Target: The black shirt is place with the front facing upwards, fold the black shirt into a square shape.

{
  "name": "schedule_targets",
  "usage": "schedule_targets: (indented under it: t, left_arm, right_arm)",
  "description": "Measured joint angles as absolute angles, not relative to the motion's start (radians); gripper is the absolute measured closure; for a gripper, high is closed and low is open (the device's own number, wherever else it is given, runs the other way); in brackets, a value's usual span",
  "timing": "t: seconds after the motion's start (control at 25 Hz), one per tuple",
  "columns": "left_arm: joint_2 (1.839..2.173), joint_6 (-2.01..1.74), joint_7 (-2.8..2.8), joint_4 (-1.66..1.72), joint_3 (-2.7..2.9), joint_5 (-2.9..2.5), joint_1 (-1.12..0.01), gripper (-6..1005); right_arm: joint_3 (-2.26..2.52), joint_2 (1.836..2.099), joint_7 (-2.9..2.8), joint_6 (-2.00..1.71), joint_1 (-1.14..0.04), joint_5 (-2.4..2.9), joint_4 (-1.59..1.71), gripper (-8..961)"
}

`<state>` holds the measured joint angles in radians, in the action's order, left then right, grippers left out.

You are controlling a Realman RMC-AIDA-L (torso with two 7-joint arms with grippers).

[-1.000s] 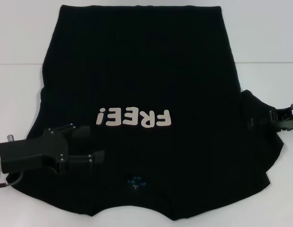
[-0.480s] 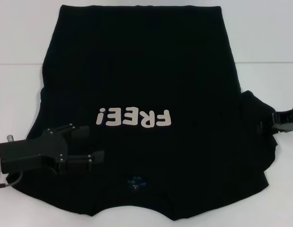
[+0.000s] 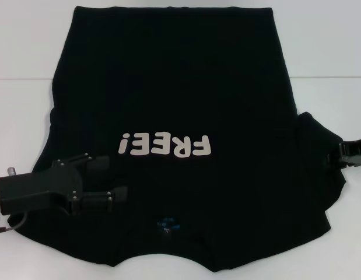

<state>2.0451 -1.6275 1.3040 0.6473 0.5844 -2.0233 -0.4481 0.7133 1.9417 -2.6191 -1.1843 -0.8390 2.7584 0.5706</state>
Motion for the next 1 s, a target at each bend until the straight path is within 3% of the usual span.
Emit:
schedule_targets:
  t: [0.2, 1.0]
  left_arm:
    - [2.045, -1.628, 1.313, 0.647, 0.584, -2.023, -0.448, 65]
    - [2.045, -1.629, 1.322, 0.648, 0.584, -2.023, -0.449, 66]
  right_arm:
    - [0.721, 1.940, -2.619, -1.187, -0.839, 2.760, 0.571, 660]
    - [0.723, 1.939, -2.632, -1.187, -0.830, 2.770, 0.569, 646]
